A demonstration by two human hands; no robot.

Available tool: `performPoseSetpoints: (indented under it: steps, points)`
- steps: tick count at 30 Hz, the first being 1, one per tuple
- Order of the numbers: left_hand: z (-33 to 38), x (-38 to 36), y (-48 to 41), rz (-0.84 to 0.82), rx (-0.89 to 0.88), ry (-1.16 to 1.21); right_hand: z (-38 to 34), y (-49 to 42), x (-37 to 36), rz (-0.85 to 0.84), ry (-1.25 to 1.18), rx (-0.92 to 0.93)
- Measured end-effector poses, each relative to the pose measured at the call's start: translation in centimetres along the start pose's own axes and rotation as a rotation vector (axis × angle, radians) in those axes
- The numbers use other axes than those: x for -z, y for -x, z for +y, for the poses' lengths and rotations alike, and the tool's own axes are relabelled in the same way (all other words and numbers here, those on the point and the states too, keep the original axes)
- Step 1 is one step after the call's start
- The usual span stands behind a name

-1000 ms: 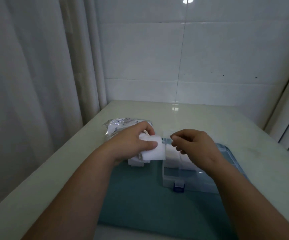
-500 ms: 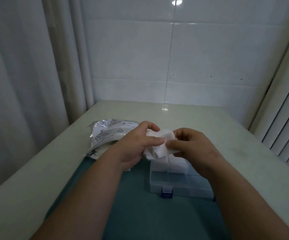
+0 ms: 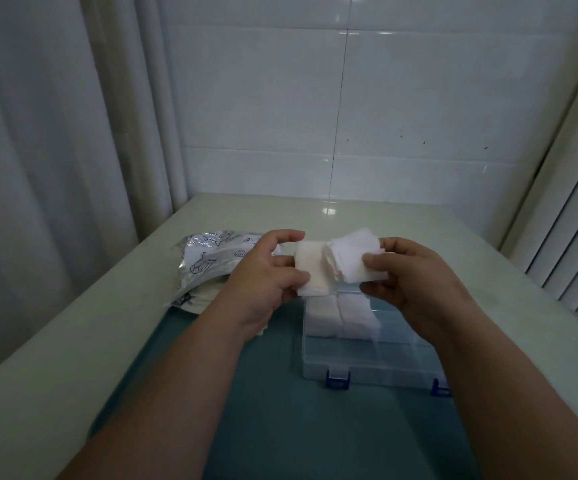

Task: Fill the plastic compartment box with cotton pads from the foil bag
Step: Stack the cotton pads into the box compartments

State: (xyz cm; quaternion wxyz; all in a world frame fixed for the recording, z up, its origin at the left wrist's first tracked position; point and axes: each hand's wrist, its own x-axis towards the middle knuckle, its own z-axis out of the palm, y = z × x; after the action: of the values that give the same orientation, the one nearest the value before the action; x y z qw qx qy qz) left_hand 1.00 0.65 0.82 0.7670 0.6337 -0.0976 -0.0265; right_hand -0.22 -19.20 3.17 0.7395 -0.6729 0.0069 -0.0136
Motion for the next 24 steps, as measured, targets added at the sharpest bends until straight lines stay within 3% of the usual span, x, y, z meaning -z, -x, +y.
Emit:
performPoseSetpoints:
  steps: [3, 9, 17, 24]
  points:
    - [-0.04, -0.20, -0.01, 0.030, -0.018, -0.046, -0.07, 0.05, 0.06, 0.006, -0.085, -0.001]
    - [-0.42, -0.41, 0.00, 0.027, -0.022, -0.109, 0.38, 0.26, -0.68, -0.015, 0.049, -0.034]
    - [-0.58, -0.24, -0.05, 0.070, -0.018, -0.198, -0.10, 0.45, -0.01, -0.110, -0.090, 0.001]
    - [-0.53, -0.53, 0.32, 0.043, -0.025, -0.305, 0.18, 0.69, -0.76, -0.057, 0.159, 0.096]
